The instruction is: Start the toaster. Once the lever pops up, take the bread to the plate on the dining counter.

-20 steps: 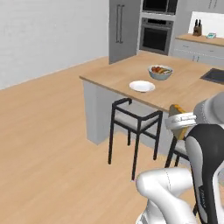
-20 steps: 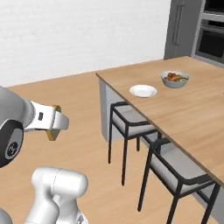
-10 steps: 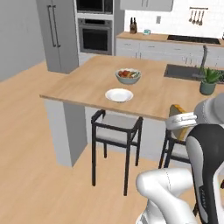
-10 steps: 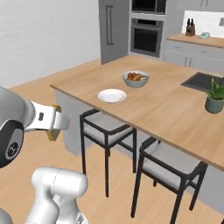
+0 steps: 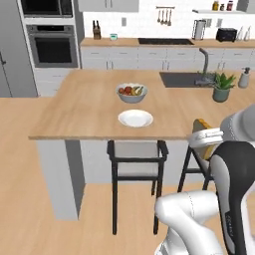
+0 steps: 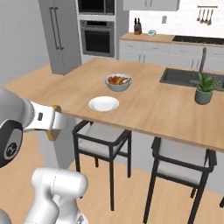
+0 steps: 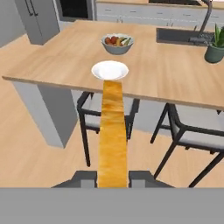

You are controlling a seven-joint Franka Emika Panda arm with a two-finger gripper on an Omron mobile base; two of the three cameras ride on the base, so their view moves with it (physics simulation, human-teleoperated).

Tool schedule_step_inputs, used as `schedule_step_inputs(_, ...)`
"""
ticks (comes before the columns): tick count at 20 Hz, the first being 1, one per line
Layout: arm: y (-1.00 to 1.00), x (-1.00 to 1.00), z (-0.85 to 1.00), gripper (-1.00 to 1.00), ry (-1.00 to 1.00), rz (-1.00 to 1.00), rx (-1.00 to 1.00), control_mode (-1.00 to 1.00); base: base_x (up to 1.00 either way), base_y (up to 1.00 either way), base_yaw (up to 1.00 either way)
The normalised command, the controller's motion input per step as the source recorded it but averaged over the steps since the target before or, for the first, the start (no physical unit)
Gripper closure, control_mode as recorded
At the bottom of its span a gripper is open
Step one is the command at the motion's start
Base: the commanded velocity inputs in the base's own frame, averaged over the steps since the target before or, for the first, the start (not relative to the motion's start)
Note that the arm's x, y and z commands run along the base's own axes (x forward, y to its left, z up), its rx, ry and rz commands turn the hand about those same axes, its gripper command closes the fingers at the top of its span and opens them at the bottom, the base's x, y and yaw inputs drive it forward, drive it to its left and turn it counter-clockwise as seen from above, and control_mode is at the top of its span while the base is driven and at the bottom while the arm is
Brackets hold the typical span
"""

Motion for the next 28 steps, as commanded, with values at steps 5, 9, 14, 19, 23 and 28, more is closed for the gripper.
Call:
schedule_step_inputs(5,0.0,0.0,0.0,1.0,0.0,0.0,0.0,1.0,0.7,0.83,-0.52)
schedule_step_inputs(9,0.0,0.0,0.0,1.0,0.0,0.0,0.0,1.0,0.69,0.69,-0.45)
schedule_step_inputs(14,0.0,0.0,0.0,1.0,0.0,0.0,0.0,1.0,0.24,0.2,-0.1)
schedule_step_inputs(19,0.0,0.0,0.0,1.0,0.0,0.0,0.0,1.0,0.33,-0.03,0.23)
schedule_step_inputs(23,0.0,0.0,0.0,1.0,0.0,0.0,0.0,1.0,0.5,-0.06,0.23)
schedule_step_inputs(28,0.0,0.0,0.0,1.0,0.0,0.0,0.0,1.0,0.57,-0.06,0.02)
